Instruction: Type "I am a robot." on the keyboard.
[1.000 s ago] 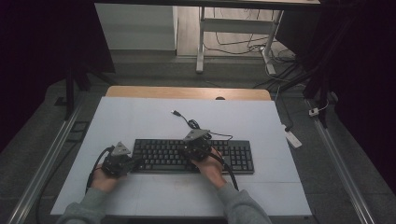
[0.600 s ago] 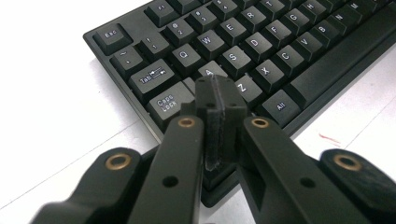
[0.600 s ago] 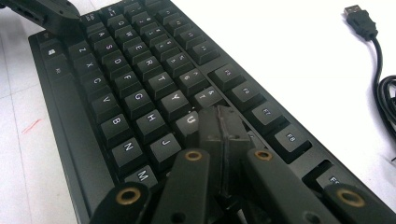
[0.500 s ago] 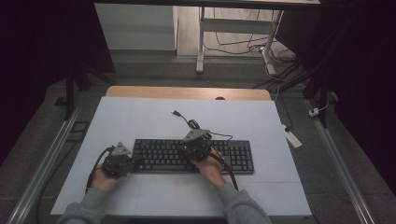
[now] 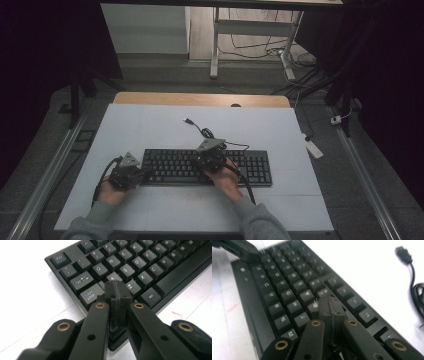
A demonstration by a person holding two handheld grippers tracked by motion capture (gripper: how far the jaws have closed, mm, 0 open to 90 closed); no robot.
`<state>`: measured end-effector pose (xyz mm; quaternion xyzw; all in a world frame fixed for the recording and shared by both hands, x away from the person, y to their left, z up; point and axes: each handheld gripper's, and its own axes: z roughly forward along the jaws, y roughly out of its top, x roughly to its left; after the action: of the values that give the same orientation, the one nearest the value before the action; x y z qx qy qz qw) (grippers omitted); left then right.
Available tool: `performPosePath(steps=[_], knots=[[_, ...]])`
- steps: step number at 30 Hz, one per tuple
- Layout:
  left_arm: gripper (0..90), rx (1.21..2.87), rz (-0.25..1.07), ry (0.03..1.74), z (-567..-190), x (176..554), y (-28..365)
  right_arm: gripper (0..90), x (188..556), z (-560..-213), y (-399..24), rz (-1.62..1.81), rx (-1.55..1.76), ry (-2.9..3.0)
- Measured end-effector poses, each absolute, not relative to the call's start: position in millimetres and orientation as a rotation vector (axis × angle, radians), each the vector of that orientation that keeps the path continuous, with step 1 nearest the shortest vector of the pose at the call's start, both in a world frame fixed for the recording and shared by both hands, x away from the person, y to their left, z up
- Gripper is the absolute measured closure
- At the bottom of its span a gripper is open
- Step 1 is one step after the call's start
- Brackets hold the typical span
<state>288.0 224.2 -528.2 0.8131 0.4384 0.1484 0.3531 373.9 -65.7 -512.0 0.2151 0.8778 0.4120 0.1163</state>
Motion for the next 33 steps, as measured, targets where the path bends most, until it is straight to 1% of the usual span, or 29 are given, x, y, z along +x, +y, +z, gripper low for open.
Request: performPosePath(steps=[6, 7, 8, 9, 10, 11, 12, 13, 14, 15, 16, 18, 19, 20, 21, 22, 23, 26, 33], knots=[[88.9, 2.045, 0.4, 1.119, -520.4, 285.1, 226.6, 89.4, 372.6, -508.3, -70.5, 1.263, 0.618, 2.571], [88.8, 2.04, 0.4, 1.116, -519.7, 284.9, 227.0, 85.8, 372.7, -508.3, -71.9, 1.261, 0.624, 2.572], [86.0, 2.03, 0.396, 1.117, -519.2, 284.8, 227.3, 78.4, 373.2, -508.6, -73.9, 1.277, 0.643, 2.568], [83.8, 2.021, 0.392, 1.117, -518.7, 284.7, 227.7, 76.6, 373.0, -508.1, -75.2, 1.274, 0.645, 2.568], [83.8, 2.011, 0.389, 1.117, -518.3, 284.5, 228.0, 76.6, 373.0, -508.1, -75.2, 1.274, 0.645, 2.568], [78.6, 2.005, 0.386, 1.115, -517.9, 284.4, 228.5, 73.1, 372.6, -507.2, -77.7, 1.281, 0.646, 2.562], [76.4, 1.997, 0.384, 1.117, -517.5, 284.3, 228.8, 73.1, 372.6, -507.2, -77.7, 1.281, 0.646, 2.562], [76.4, 1.991, 0.383, 1.118, -517.1, 284.4, 229.3, 71.9, 372.4, -506.6, -79.1, 1.279, 0.648, 2.559], [73.9, 1.984, 0.38, 1.123, -516.8, 284.4, 229.5, 70.8, 372.3, -506.2, -80.4, 1.285, 0.654, 2.558], [68.6, 1.98, 0.378, 1.125, -516.7, 284.5, 230.0, 69.1, 371.9, -505.3, -83.2, 1.286, 0.66, 2.552], [68.6, 1.976, 0.376, 1.13, -516.6, 284.6, 230.2, 69.1, 371.9, -505.3, -83.2, 1.286, 0.66, 2.552], [64.1, 1.969, 0.373, 1.136, -516.2, 284.7, 231.0, 67.5, 371.5, -504.7, -85.8, 1.291, 0.662, 2.55], [59.2, 1.966, 0.373, 1.138, -515.9, 284.6, 231.2, 66.8, 371.0, -504.4, -87.0, 1.291, 0.661, 2.549], [56.8, 1.962, 0.373, 1.142, -515.7, 284.6, 231.3, 65.7, 369.7, -503.7, -89.2, 1.293, 0.656, 2.546], [56.8, 1.96, 0.369, 1.144, -515.6, 284.7, 231.5, 65.7, 369.7, -503.7, -89.2, 1.293, 0.656, 2.546], [53.4, 1.96, 0.367, 1.145, -515.6, 285.0, 231.7, 64.9, 368.0, -502.7, -91.5, 1.288, 0.655, 2.543], [53.4, 1.959, 0.365, 1.15, -515.8, 285.4, 232.0, 64.9, 368.0, -502.7, -91.5, 1.288, 0.655, 2.543], [47.9, 1.953, 0.352, 1.162, -515.8, 286.1, 233.0, 63.5, 365.6, -501.1, -98.1, 1.279, 0.658, 2.537], [42.1, 1.952, 0.33, 1.153, -514.0, 286.0, 232.6, 62.6, 359.1, -496.3, -115.0, 1.295, 0.683, 2.504]])
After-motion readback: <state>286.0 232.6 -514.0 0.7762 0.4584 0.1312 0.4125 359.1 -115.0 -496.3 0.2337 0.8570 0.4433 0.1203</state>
